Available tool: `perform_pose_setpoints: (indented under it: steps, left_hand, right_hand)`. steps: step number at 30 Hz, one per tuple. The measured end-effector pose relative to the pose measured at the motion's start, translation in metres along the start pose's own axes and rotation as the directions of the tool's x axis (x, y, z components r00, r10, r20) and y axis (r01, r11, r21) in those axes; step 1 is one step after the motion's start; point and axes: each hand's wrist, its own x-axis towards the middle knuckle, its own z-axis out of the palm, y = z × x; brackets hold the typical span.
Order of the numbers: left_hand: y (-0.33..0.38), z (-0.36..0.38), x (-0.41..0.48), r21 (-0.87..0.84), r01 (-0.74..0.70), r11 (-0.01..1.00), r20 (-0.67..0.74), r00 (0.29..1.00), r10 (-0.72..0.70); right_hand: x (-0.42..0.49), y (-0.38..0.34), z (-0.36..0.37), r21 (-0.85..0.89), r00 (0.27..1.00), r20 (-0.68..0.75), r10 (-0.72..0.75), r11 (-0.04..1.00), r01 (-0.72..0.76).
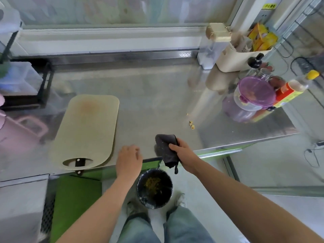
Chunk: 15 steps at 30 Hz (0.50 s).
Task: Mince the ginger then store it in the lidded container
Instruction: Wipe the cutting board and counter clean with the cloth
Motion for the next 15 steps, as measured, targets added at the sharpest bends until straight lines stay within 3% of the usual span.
perform_pose_setpoints:
  steps: [2,5,10,15]
  left_hand:
    - [0.035,0.021,0.003,0.104,-0.125,0.987,0.019,0.992,0.123]
    - [0.078,0.044,0.007,0.237,-0.176,0.956,0.159,0.977,0.14]
    - [0.149,0.084,0.018,0.263,-0.039,0.964,0.274,0.961,-0.036]
    - [0.179,0.107,0.03,0.289,0.143,0.947,0.278,0.934,-0.226]
  right_hand:
    - [-0.001,-0.008,-0.037,-0.019,0.994,-0.103,-0.032,0.999,0.031]
    - [-0.003,-0.025,-0.093,-0.065,0.965,-0.246,-0.088,0.995,0.074]
    - [0.012,-0.048,-0.196,-0.139,0.864,-0.483,-0.143,0.987,0.085]
    - [0.032,-0.06,-0.265,-0.311,0.735,-0.629,-0.254,0.948,0.061]
